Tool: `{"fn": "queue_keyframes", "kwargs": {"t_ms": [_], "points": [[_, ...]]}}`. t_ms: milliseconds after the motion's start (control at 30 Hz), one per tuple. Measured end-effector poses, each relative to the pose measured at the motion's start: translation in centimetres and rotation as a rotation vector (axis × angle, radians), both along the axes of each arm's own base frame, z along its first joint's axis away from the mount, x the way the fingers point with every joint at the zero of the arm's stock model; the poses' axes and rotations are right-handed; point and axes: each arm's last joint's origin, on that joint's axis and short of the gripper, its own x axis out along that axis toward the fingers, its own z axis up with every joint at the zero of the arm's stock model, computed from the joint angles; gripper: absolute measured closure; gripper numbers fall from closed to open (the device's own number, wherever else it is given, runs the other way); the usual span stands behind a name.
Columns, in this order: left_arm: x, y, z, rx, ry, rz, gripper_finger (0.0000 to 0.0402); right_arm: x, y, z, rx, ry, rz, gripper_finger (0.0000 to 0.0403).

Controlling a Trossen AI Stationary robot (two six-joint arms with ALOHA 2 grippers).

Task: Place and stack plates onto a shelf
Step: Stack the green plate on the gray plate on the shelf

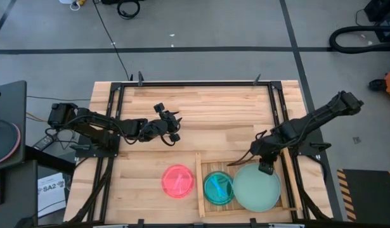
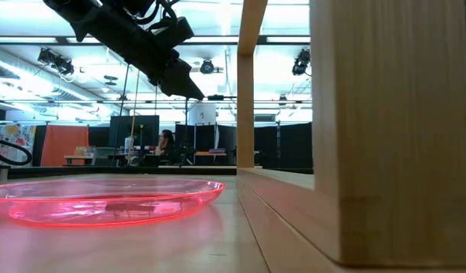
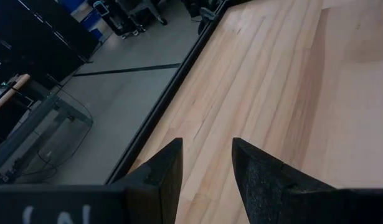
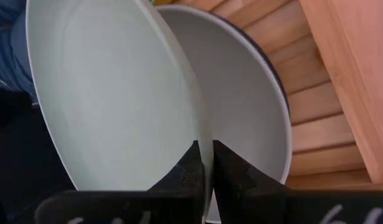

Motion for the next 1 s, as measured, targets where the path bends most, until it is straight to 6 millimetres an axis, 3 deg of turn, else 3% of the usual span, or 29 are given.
{"fn": "queue_keyframes", "kwargs": {"t_ms": [667, 1000], "points": [[0.00, 0.00, 0.00, 0.000, 0.000, 0.000, 0.0257, -0.67, 0.04, -0.58, -0.043, 0.107, 0.010, 0.0374], [0.00, 0.00, 0.00, 0.000, 0.000, 0.000, 0.0257, -0.75, 0.00, -0.59, -0.044, 0.121, -0.002, 0.0350]]}}
